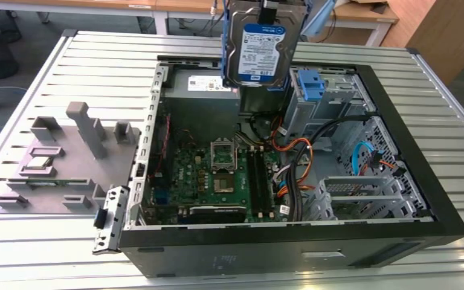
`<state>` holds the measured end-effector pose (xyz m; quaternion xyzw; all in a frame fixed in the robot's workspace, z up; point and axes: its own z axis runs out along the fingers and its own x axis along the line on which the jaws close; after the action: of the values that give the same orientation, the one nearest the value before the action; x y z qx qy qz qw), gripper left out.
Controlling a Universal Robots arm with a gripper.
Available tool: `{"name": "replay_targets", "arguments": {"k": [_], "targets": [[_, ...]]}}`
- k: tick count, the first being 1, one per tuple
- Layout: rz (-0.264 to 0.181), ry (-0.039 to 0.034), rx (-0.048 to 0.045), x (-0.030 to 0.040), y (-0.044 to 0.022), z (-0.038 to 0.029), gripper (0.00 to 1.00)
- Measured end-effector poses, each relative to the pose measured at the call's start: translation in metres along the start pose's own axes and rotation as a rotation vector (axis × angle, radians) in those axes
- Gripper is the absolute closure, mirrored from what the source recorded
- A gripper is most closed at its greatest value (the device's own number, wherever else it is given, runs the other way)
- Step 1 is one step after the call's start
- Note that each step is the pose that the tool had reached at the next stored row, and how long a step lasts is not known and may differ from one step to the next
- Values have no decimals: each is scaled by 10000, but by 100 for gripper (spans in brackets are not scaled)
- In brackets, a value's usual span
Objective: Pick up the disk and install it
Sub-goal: 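Pick up the disk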
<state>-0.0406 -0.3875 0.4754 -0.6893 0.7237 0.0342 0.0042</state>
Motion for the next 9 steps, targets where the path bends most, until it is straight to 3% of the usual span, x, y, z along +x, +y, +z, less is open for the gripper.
{"name": "replay_targets", "arguments": {"k": [9], "targets": [[1, -1, 0, 108, -10, -2, 65]]}}
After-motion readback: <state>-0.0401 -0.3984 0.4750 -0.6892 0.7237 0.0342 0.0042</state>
